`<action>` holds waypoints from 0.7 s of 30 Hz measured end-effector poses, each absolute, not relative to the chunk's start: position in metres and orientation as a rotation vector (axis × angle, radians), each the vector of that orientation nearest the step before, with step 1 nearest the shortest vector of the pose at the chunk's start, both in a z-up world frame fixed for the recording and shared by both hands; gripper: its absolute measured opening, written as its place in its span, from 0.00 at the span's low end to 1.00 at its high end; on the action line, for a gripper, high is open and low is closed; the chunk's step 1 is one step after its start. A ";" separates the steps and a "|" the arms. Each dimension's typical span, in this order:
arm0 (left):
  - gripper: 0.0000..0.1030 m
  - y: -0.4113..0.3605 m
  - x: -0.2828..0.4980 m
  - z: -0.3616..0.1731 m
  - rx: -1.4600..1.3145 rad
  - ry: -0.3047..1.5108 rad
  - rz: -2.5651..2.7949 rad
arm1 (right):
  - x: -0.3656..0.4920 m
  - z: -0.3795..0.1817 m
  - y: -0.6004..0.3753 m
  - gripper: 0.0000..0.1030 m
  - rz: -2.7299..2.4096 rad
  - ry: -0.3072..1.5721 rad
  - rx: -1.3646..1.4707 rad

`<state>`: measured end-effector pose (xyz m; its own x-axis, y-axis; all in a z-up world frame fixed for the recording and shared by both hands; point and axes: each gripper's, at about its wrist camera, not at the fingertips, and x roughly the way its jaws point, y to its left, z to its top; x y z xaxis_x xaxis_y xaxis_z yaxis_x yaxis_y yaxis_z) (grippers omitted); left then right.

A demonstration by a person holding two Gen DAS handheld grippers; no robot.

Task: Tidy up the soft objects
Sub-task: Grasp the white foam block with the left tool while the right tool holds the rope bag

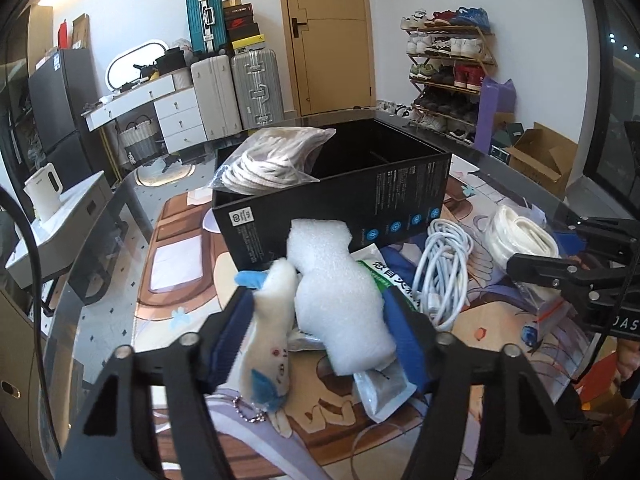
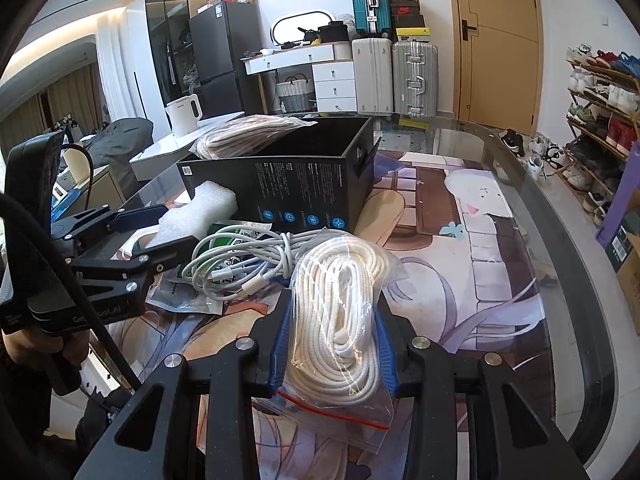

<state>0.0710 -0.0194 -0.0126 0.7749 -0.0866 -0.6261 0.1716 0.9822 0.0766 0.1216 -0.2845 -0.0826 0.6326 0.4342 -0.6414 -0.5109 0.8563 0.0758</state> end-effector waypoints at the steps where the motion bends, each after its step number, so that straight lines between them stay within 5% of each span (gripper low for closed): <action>1: 0.55 -0.018 0.070 -0.012 0.128 0.665 -0.146 | 0.122 -0.083 -0.285 0.36 0.542 0.702 -0.116; 11: 0.36 -0.013 0.065 -0.005 0.104 0.650 -0.167 | 0.124 -0.084 -0.285 0.36 0.542 0.701 -0.113; 21: 0.36 -0.002 0.061 0.001 0.054 0.629 -0.178 | 0.125 -0.084 -0.285 0.36 0.541 0.701 -0.112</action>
